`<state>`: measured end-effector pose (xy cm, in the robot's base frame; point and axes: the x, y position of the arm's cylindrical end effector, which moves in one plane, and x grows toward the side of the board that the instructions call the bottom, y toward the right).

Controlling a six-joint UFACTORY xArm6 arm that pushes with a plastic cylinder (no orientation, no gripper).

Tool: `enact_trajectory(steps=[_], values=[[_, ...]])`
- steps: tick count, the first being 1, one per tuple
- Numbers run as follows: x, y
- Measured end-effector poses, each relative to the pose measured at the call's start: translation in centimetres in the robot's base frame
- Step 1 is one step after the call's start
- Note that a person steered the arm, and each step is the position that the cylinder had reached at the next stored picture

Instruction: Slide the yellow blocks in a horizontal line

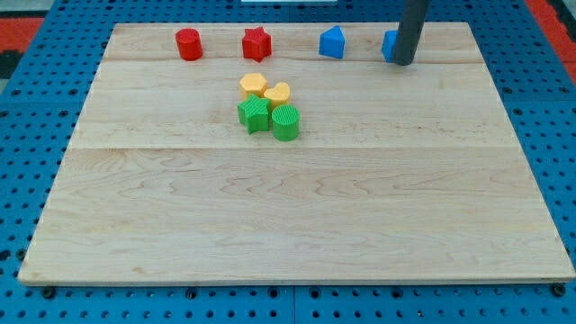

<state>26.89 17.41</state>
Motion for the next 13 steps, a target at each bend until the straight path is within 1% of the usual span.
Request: enact_trajectory(steps=[1, 2, 3, 4, 5, 6, 7, 8, 9, 10, 11, 12, 13], values=[[2.6, 0.7], [10.2, -1.0], [9.2, -9.4], [8.0, -15.6], [7.8, -23.0], [7.6, -29.2], [7.2, -25.1], [10.1, -24.3], [11.0, -29.7], [11.4, -32.0], [10.9, -33.3], [7.2, -34.7], [12.4, -40.7]])
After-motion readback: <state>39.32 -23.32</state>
